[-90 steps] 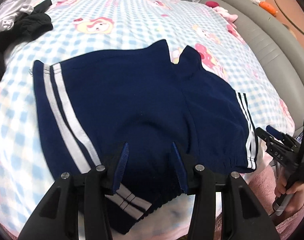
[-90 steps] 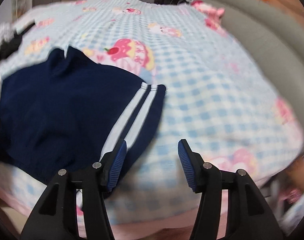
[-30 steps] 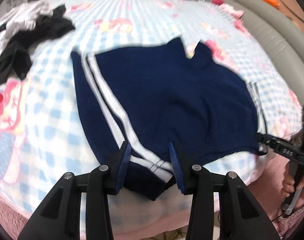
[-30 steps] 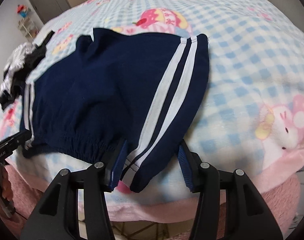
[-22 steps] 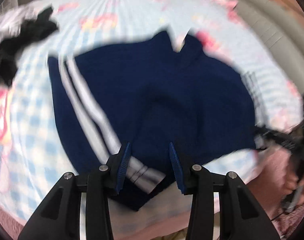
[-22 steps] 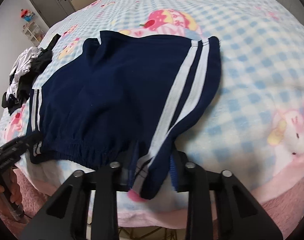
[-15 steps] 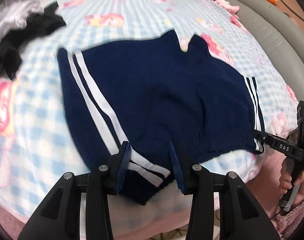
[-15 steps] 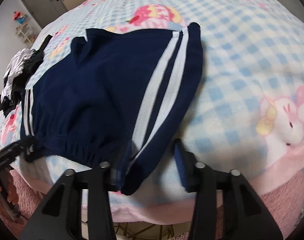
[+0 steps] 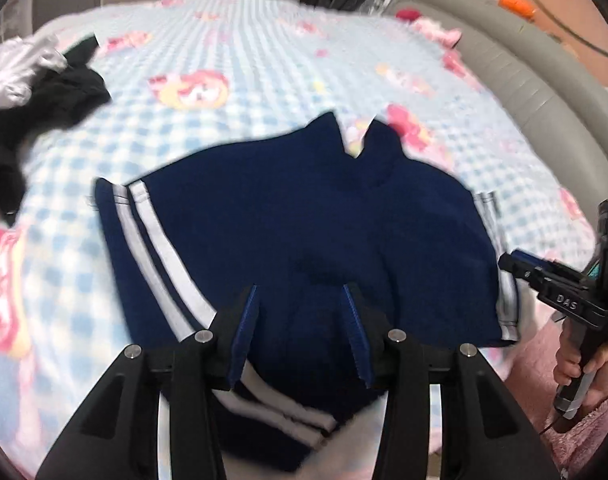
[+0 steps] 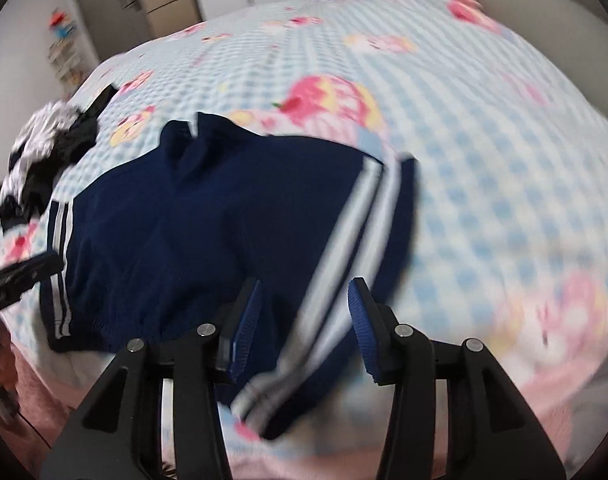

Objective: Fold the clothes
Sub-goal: 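Lift the striped pants edge with the left tool while the right tool lifts the leg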

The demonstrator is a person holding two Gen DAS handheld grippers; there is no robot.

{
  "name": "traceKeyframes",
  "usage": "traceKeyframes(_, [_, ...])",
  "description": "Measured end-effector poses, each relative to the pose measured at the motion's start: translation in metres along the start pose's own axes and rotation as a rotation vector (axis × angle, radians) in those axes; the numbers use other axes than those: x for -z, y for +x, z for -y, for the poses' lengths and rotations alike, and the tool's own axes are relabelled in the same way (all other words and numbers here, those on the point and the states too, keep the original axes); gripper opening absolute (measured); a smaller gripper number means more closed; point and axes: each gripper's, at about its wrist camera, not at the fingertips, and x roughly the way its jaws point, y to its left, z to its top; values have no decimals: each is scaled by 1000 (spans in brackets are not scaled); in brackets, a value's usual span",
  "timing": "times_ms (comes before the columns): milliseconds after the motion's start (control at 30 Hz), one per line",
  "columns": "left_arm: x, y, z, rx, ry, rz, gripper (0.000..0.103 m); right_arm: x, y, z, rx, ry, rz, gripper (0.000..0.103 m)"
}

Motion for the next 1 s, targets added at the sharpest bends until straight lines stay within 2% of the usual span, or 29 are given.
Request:
traceKeyframes(100, [7, 20, -17, -79, 2, -97, 44, 1, 20, 3, 34, -30, -75, 45])
traceKeyframes(167, [12, 13, -30, -56, -17, -92, 43, 6, 20, 14, 72, -29, -85, 48])
traceKeyframes(233, [13, 1, -37, -96, -22, -67, 43, 8, 12, 27, 102, -5, -74, 59])
traceKeyframes(267, [12, -5, -39, -102, -23, -48, 43, 8, 8, 33, 95, 13, -65, 59])
traceKeyframes(333, [5, -15, -42, -71, -35, 7, 44, 2, 0, 41, 64, 57, -37, 59])
traceKeyframes(433, [-13, -19, -40, -22, -47, 69, 46, -12, -7, 33, 105, 25, 38, 59])
traceKeyframes(500, [-24, -10, -36, 10, -47, 74, 49, -21, 0, 23, 87, 3, 50, 59])
traceKeyframes(567, [-30, 7, -35, 14, -56, 46, 49, -26, 19, 17, 57, -1, 14, 59])
traceKeyframes(633, [-30, 26, -39, -46, -54, 1, 49, -25, 43, 11, 80, -17, -33, 58])
traceKeyframes(800, [-22, 36, -57, -116, -110, -20, 48, -23, 45, 9, 161, -77, -13, 59])
traceKeyframes(867, [-23, 33, -63, -131, -127, -9, 48, -17, 34, 26, 214, -58, -6, 59])
traceKeyframes(1000, [-28, 13, -65, -215, -122, 72, 48, -27, 18, 47, 176, 51, 33, 59])
